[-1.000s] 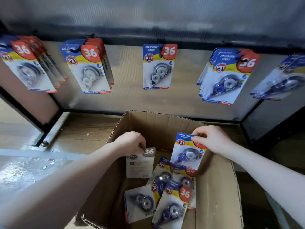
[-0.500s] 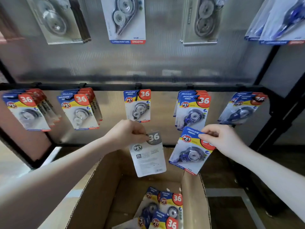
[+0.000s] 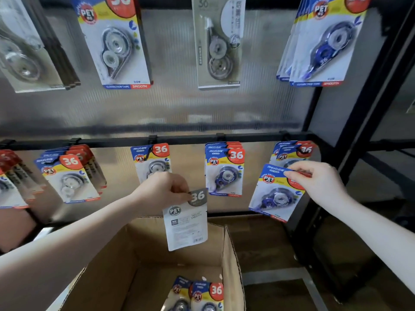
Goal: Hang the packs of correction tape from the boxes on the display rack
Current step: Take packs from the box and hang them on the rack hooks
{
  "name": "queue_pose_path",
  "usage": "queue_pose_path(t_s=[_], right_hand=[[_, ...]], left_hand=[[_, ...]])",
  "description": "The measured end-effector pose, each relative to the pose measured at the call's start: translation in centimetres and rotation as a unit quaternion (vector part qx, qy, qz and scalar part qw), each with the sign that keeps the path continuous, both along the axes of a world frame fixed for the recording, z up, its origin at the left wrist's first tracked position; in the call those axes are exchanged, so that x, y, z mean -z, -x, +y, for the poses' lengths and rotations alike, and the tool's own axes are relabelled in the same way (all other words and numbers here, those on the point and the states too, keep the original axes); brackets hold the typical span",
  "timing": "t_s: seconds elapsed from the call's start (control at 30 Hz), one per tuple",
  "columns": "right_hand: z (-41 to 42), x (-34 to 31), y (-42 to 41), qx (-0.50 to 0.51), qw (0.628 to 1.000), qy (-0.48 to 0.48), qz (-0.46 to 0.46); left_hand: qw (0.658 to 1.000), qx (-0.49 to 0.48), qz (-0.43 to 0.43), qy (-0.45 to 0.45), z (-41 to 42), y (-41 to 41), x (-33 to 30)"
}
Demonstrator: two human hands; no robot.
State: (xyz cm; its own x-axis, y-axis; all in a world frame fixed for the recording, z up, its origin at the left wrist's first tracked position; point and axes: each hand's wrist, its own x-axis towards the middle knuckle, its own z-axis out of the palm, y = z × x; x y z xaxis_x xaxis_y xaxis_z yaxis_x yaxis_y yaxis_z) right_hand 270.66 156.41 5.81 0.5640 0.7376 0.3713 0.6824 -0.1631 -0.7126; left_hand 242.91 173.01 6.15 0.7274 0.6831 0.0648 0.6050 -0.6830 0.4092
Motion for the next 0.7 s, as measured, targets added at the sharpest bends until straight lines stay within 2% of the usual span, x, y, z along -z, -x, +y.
queue_pose_path(t_s=[0.43, 0.7], right_hand=[[0.6, -0.5, -6.1, 0.053, 0.996, -0.059, -0.044], [1.8, -0.3, -8.5, 0.053, 0.996, -0.045, -0.048]], left_hand=[[0.999, 0.032, -0.017, -0.017, -1.3, -4.0, -1.3], [0.999, 0.05, -0.012, -0.004, -1.8, -6.3, -1.7]])
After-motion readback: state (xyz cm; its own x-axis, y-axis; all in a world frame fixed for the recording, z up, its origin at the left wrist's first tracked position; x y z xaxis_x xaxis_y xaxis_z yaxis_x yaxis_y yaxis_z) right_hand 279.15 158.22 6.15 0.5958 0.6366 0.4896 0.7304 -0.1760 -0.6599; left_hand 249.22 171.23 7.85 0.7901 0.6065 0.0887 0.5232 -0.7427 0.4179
